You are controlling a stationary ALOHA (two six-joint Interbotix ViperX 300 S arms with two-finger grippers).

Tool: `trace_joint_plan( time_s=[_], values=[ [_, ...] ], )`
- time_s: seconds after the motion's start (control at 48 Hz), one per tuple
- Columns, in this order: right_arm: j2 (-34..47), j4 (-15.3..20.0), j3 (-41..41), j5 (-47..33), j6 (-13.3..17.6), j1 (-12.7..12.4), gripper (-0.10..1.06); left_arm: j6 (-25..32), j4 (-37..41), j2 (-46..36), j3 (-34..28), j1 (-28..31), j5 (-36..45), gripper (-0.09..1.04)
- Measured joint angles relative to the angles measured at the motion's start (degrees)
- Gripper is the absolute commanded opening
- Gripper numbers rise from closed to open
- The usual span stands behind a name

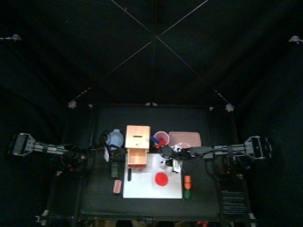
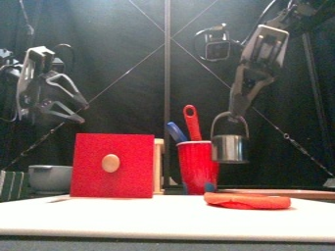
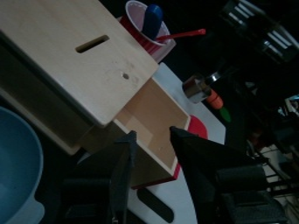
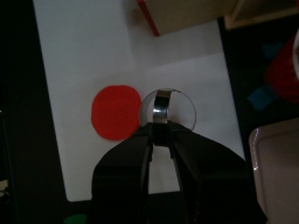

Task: Get the cutter from the drawer then cut the dough then place the extra dough in the bowl
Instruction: Shut the drawer

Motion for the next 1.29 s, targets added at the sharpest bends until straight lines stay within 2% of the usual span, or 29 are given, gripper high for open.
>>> trace_joint_plan(
  time_s=[0.25,0.583,0.75,0.833,0.938,1.042,1.167,1.292],
  values=[
    [1.58,0.18,2.64,-1.85,0.00,-0.53,0.59,-0.09,-0.18,-0.09,-1.85,0.79,-0.44,0.77],
    [1.58,-0.09,2.72,-2.02,-0.09,-0.79,0.76,-0.09,-0.18,0.00,-2.81,3.34,-0.97,0.77],
    [-0.62,-1.41,2.11,-2.02,-0.70,-0.97,0.76,0.00,-0.18,0.00,-4.22,6.94,-0.97,0.76],
    [-2.46,-2.99,1.14,-2.90,-0.62,-0.97,0.75,0.00,-0.18,0.44,-5.80,10.90,-0.97,0.75],
    [-2.72,-6.15,-0.35,-7.91,-0.26,-0.70,0.75,0.00,-0.18,2.11,-7.56,15.91,-0.79,0.67],
    [-0.44,-7.56,-2.29,-13.45,-0.26,-0.35,0.71,-0.09,-0.26,4.66,-9.58,19.95,-0.26,0.54],
    [4.39,-9.14,-6.06,-17.40,-0.62,1.14,0.57,-0.18,-0.79,10.20,-13.27,23.47,0.00,0.38],
    [9.40,-10.55,-10.37,-18.11,-0.35,2.37,0.46,-0.09,-1.67,16.44,-16.61,24.70,0.53,0.32]
  ],
)
